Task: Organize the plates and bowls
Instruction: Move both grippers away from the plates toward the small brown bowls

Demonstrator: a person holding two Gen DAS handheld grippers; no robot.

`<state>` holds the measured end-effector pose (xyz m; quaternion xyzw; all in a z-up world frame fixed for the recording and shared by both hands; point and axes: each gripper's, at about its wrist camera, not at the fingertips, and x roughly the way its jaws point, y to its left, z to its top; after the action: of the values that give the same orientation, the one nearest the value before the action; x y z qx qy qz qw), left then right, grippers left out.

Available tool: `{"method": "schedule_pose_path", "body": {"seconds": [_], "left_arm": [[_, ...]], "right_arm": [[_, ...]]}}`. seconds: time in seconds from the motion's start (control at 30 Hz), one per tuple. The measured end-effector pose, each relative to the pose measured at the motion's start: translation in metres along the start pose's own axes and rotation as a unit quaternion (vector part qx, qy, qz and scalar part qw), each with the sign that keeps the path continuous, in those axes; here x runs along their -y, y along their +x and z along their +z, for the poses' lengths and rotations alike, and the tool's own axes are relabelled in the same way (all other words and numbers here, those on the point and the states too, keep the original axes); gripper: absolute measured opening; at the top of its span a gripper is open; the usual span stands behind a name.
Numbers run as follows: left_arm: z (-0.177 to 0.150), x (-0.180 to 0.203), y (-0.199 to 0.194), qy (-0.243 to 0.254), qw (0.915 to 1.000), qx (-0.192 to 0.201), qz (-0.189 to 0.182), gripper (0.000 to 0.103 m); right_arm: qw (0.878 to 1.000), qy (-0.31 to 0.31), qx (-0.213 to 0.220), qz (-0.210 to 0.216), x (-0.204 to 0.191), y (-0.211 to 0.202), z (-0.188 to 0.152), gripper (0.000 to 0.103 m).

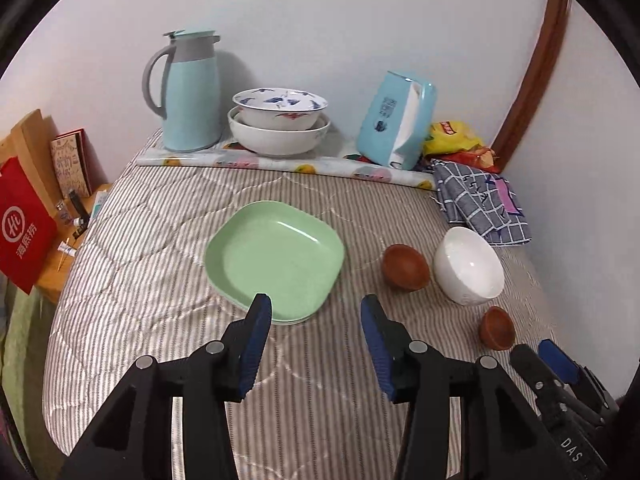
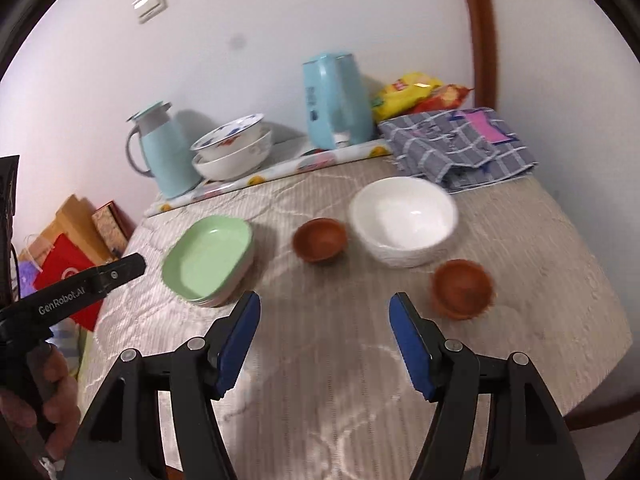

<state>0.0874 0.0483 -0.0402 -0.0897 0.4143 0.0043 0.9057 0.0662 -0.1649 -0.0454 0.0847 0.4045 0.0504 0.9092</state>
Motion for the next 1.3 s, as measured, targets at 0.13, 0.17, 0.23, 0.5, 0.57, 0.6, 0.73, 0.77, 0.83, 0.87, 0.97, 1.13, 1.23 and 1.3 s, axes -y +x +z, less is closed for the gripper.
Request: {"method": "schedule_pose_path", "body": {"seconds": [0.13,0.17,0.23,0.5,0.57,0.6,0.73,0.77,0.83,0.87,0.97,1.13,1.23,1.3], "left_arm": [[0.002,0.011,0.002,0.001,0.9997,0.000,-0.023,0.044],[0.002,0.016,0.003,0.005,0.9997,0.001,-0.022,0.044],[0.003,0.024,0.004,0.016,0.9997,0.003,-0.019,0.044],[0.008,0.051,0.014,0.043,0.9986,-0.005,-0.029,0.044],[0.009,0.056,0.016,0.047,0.9983,-0.007,-0.033,0.044],[0.010,0.060,0.017,0.047,0.9982,-0.007,-0.036,0.044],[0.013,0.071,0.022,0.052,0.9975,-0.009,-0.046,0.044],[0.013,0.073,0.023,0.053,0.9974,-0.010,-0.047,0.044],[0.014,0.078,0.026,0.056,0.9972,-0.013,-0.046,0.044],[0.013,0.081,0.028,0.058,0.9972,-0.015,-0.044,0.044],[0.014,0.085,0.038,0.066,0.9967,-0.027,-0.039,0.044],[0.014,0.090,0.055,0.073,0.9957,-0.045,-0.035,0.044],[0.014,0.092,0.065,0.072,0.9954,-0.053,-0.032,0.044],[0.012,0.092,0.072,0.070,0.9955,-0.056,-0.030,0.044]], "right_arm": [[0.999,-0.007,0.023,-0.024,0.018,-0.010,-0.002,0.069],[0.999,-0.008,0.028,-0.033,0.022,-0.011,-0.002,0.070],[0.999,-0.004,0.034,-0.041,0.031,-0.014,-0.001,0.070],[0.997,0.052,0.026,-0.046,0.078,-0.020,0.000,0.071],[0.996,0.057,0.033,-0.067,0.086,-0.023,-0.001,0.071],[0.995,0.059,0.037,-0.075,0.090,-0.025,-0.002,0.071],[0.994,0.060,0.037,-0.089,0.101,-0.030,0.001,0.071],[0.993,0.060,0.037,-0.092,0.104,-0.031,0.001,0.071],[0.993,0.062,0.033,-0.097,0.110,-0.030,0.002,0.071],[0.992,0.064,0.033,-0.100,0.113,-0.029,0.001,0.071],[0.992,0.073,0.029,-0.102,0.120,-0.026,0.001,0.071],[0.992,0.072,0.021,-0.106,0.126,-0.014,-0.001,0.071],[0.992,0.072,0.013,-0.104,0.128,-0.003,-0.001,0.071],[0.992,0.074,0.006,-0.100,0.130,0.005,-0.002,0.071]]}}
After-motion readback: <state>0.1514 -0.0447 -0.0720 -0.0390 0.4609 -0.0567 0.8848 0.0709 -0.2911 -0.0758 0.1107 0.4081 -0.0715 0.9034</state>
